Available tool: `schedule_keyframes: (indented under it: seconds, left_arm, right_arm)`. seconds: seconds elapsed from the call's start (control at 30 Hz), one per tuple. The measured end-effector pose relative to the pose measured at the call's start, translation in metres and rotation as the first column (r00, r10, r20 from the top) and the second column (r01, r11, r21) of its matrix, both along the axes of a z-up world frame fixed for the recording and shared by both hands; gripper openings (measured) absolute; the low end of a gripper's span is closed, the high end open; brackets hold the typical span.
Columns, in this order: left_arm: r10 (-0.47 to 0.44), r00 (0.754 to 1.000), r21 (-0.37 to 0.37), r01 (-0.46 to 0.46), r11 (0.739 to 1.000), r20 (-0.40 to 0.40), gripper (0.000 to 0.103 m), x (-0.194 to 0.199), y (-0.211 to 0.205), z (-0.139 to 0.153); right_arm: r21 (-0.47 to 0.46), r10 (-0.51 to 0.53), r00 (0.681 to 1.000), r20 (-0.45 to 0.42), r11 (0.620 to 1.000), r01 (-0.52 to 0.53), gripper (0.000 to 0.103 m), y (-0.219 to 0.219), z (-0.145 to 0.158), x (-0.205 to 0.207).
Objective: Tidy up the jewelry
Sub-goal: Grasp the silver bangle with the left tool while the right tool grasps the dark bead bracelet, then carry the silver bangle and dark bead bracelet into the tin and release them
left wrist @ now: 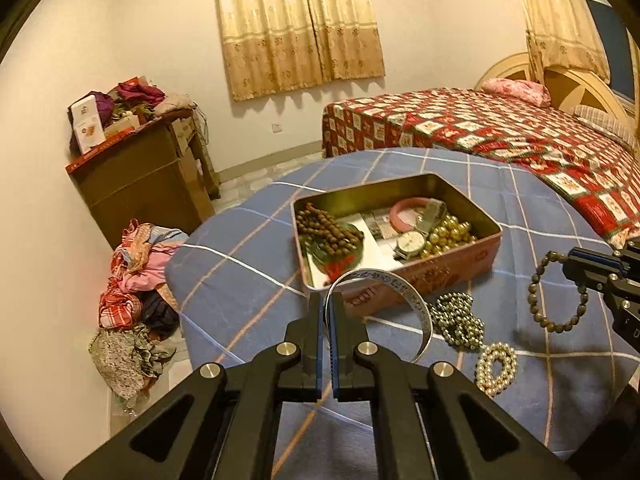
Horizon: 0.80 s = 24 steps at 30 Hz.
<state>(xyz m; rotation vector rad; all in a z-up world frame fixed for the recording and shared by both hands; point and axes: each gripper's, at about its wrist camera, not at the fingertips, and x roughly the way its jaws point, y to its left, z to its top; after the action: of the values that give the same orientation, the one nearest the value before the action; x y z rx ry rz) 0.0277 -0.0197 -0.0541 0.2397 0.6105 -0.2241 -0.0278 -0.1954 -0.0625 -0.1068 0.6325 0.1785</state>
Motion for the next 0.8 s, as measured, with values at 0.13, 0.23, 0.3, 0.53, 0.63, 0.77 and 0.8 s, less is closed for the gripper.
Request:
schedule_keyframes:
  seconds: [0.13, 0.23, 0.3, 0.53, 0.63, 0.77, 0.8]
  left_arm:
    - [0.009, 1.0, -0.002, -0.009, 1.0, 0.012, 0.001, 0.0, 0.003, 0.004]
    - [0.015, 1.0, -0.003, -0.015, 1.0, 0.02, 0.001, 0.0, 0.003, 0.007]
    - [0.017, 1.0, -0.002, -0.017, 1.0, 0.024, 0.001, 0.0, 0.003, 0.008]
    - [0.03, 0.999, -0.007, -0.03, 1.0, 0.035, 0.001, 0.001, 0.006, 0.012]
    - [0.037, 0.998, -0.007, -0.037, 0.999, 0.043, 0.001, 0.003, 0.007, 0.015]
    - [0.042, 0.997, 0.0, -0.042, 0.999, 0.059, 0.001, 0.006, 0.006, 0.02]
    - [0.042, 0.997, 0.002, -0.042, 0.999, 0.063, 0.001, 0.007, 0.006, 0.022]
  right_arm:
    - [-0.012, -0.008, 1.0, 0.028, 1.0, 0.009, 0.01, 0.0, 0.007, -0.001]
    - [-0.025, -0.015, 0.999, 0.049, 1.0, 0.016, 0.01, 0.0, 0.013, -0.002]
    - [-0.026, -0.019, 0.998, 0.058, 0.999, 0.021, 0.01, 0.0, 0.015, -0.002]
    - [-0.031, -0.029, 0.997, 0.074, 0.999, 0.031, 0.01, -0.004, 0.021, 0.001]
    - [-0.034, -0.029, 0.996, 0.079, 0.999, 0.032, 0.01, -0.004, 0.023, 0.004]
    - [-0.035, -0.036, 0.995, 0.092, 0.999, 0.039, 0.01, -0.005, 0.028, 0.008]
    - [-0.035, -0.037, 0.995, 0.095, 0.999, 0.04, 0.01, -0.006, 0.029, 0.008]
